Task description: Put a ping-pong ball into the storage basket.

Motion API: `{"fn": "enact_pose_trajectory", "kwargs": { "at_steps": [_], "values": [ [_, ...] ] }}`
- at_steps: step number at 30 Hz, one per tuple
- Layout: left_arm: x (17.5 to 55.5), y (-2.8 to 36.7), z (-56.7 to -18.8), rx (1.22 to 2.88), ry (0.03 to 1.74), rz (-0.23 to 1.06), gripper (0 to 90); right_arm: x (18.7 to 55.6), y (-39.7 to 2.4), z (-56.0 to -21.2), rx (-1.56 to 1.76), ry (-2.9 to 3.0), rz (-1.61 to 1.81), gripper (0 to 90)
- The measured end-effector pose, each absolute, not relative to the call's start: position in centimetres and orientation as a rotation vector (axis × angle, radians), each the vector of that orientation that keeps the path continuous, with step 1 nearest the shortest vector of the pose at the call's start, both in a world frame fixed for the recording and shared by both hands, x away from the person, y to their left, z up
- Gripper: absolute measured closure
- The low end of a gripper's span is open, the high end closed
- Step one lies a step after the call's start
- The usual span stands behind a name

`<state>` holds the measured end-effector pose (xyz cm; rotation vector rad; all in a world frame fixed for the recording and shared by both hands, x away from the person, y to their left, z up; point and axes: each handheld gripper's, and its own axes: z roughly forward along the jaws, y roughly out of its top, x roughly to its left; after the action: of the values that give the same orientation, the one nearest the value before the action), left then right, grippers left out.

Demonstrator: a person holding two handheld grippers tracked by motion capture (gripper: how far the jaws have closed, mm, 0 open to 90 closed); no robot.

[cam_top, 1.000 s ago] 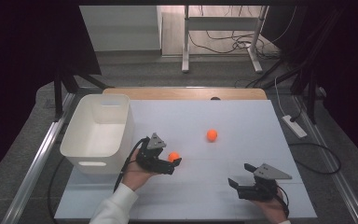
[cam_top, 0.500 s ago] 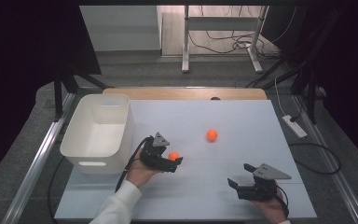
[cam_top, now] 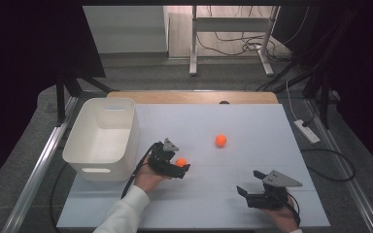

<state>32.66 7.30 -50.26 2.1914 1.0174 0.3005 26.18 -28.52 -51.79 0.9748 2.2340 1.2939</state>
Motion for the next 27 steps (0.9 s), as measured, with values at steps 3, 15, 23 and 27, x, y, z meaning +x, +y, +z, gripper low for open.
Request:
{"fn": "enact_pose_trajectory", "kwargs": {
  "at_steps": [3,15,23,27],
  "values": [
    [32.8,7.1,-50.6,2.203,1.017,0.291,8.7,26.2,-28.6,-51.8,0.977,2.233,1.290,12.3],
    [33.3,6.7,-51.4,2.269,1.017,0.279,9.6,26.3,-28.6,-51.9,0.975,2.239,1.283,12.3],
    [33.5,6.6,-51.9,2.292,1.016,0.261,16.0,26.3,-28.6,-51.9,0.977,2.241,1.279,12.3],
    [33.5,6.3,-52.1,2.306,1.006,0.250,22.6,26.3,-28.6,-51.9,0.975,2.241,1.282,12.3]
  ]
}}
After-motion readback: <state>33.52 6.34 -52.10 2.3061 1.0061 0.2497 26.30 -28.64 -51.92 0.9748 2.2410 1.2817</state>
